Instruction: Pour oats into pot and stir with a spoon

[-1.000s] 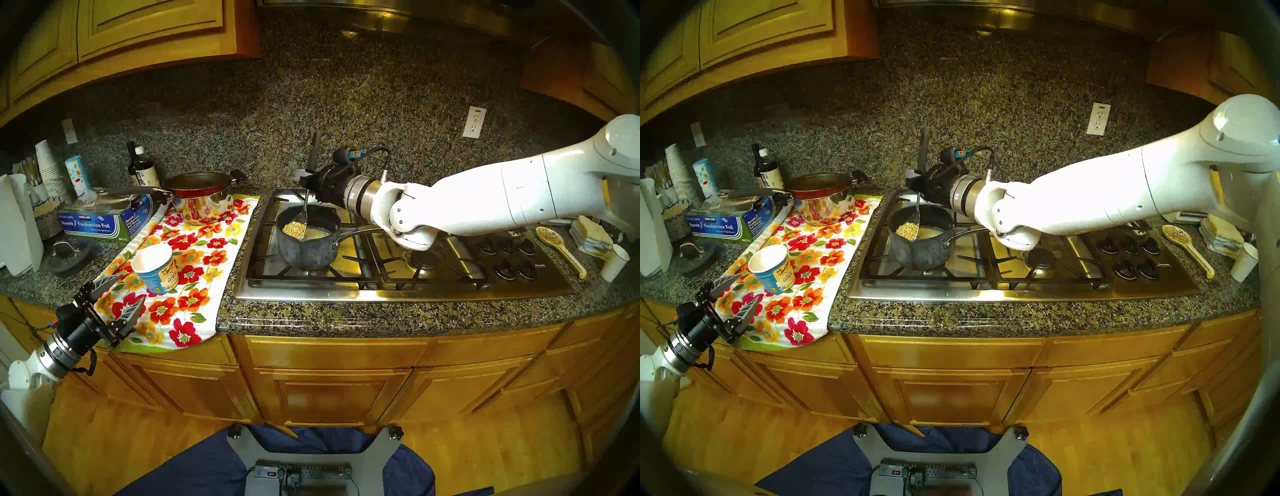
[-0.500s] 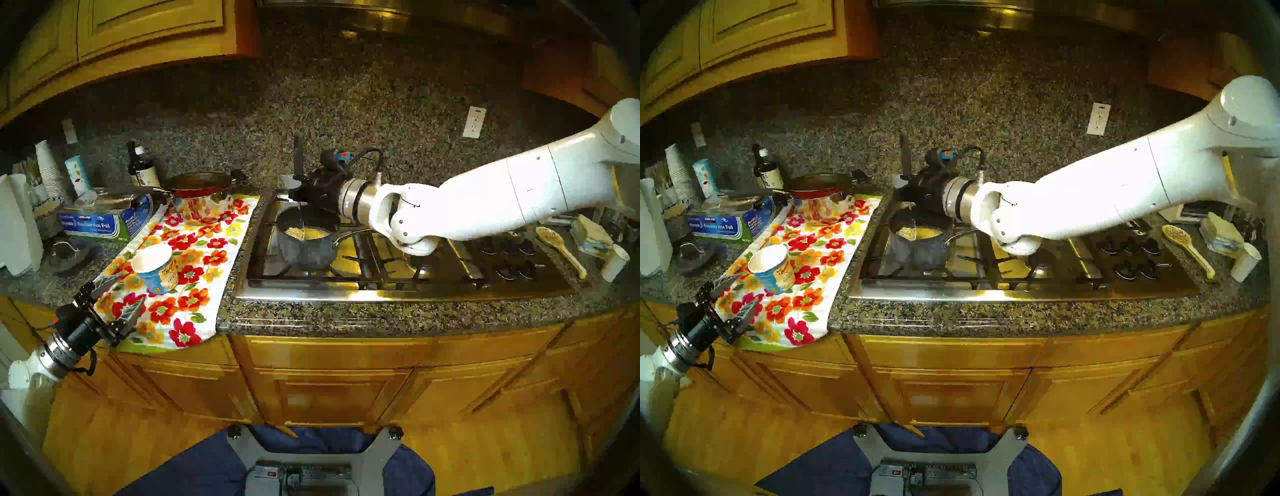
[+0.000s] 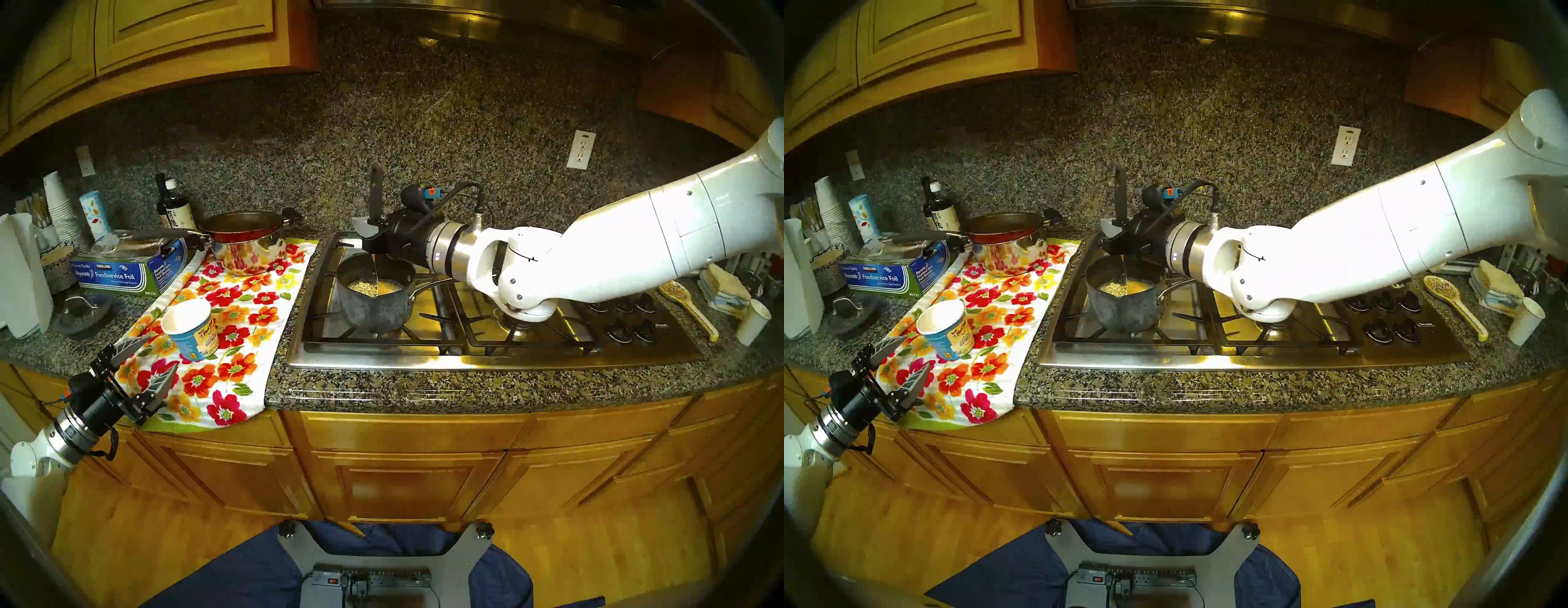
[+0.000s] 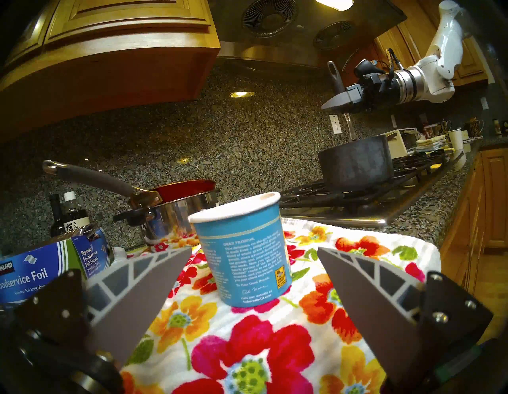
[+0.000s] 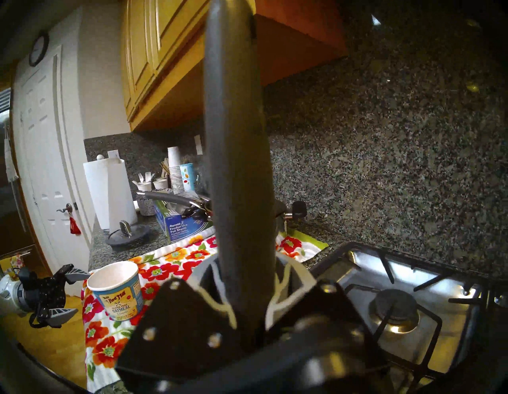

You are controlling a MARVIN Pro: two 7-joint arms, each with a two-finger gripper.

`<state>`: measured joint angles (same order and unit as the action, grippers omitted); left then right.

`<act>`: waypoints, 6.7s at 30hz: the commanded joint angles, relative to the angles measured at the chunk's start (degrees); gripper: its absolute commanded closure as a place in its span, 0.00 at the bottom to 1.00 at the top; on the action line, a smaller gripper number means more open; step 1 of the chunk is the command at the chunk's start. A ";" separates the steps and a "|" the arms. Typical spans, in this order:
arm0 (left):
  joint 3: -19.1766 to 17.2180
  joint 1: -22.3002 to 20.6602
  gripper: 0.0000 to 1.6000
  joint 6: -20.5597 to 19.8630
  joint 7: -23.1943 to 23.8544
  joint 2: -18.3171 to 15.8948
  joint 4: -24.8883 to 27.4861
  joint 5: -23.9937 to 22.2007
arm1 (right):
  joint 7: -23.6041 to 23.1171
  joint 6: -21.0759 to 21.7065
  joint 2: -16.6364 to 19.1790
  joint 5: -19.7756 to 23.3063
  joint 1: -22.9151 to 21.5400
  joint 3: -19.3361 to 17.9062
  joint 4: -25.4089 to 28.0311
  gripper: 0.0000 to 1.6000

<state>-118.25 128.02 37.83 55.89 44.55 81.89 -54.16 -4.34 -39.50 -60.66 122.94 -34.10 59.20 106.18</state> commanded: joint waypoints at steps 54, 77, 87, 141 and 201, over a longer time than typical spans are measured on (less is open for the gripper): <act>-1.22 -0.45 0.00 0.17 0.09 -0.32 0.79 -0.90 | -5.78 -0.27 1.30 1.70 -0.30 -0.99 -4.44 1.00; -1.24 -0.43 0.00 0.16 0.11 -0.31 0.81 -0.93 | -8.24 2.12 2.76 -0.47 -0.76 3.08 -8.62 1.00; -1.24 -0.43 0.00 0.16 0.12 -0.31 0.81 -0.94 | -11.59 4.47 -0.57 0.98 3.37 0.54 -16.65 1.00; -1.23 -0.44 0.00 0.17 0.10 -0.32 0.80 -0.91 | -11.55 4.54 2.33 1.03 -1.27 2.08 -9.06 1.00; -1.19 -0.47 0.00 0.19 0.06 -0.33 0.77 -0.85 | -18.29 7.73 -2.48 4.79 2.03 -2.97 -17.19 1.00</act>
<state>-118.26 128.02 37.83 55.91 44.55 81.89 -54.17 -23.81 -29.85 -66.62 128.06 -26.74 56.60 85.51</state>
